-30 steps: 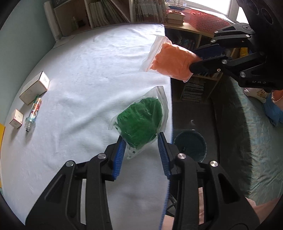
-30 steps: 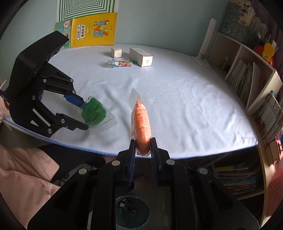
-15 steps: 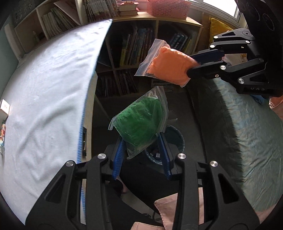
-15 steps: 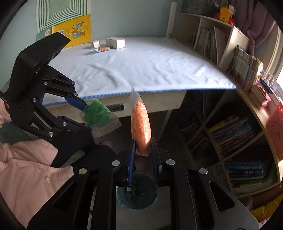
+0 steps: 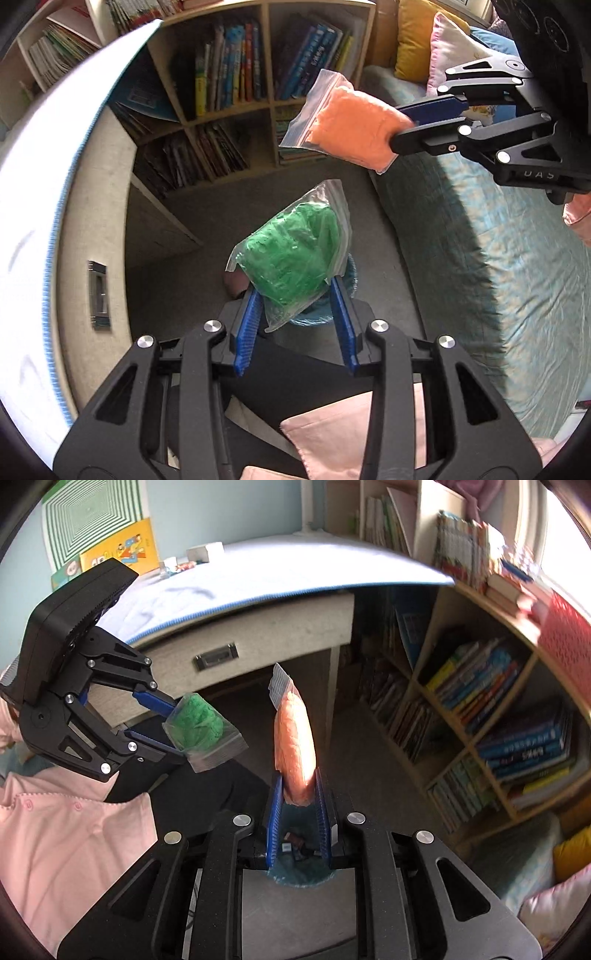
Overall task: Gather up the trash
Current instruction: 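Carry both bags over the teal wastebasket and open both tools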
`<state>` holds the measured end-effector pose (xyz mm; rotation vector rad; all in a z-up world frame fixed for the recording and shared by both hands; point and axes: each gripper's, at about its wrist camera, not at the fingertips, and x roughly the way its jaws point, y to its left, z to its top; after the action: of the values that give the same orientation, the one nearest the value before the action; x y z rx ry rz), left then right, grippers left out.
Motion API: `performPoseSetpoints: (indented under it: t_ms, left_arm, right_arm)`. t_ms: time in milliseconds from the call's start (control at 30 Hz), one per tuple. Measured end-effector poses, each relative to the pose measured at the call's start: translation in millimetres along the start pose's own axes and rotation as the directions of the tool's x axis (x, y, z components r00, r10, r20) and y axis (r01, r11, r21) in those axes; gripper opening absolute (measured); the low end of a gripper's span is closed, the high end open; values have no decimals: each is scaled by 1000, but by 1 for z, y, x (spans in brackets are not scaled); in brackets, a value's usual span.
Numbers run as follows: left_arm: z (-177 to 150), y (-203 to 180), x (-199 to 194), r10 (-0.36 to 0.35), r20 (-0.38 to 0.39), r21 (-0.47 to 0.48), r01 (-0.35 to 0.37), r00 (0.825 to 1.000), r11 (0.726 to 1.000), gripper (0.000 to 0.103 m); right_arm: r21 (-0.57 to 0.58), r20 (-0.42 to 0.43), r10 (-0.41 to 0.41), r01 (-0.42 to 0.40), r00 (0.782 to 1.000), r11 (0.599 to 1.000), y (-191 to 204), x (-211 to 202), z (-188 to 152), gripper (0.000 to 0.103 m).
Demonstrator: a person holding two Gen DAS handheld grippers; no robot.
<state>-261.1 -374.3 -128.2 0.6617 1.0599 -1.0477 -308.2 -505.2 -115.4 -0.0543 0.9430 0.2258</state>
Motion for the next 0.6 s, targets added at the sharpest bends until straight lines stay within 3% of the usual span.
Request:
performPoseSetpoints:
  t_ms: [600]
  left_arm:
    - [1,-23,55,-46,-110,39,51,993,998,35]
  right_arm:
    - [123,-65,37,-29,997,992,-6,25,-59,17]
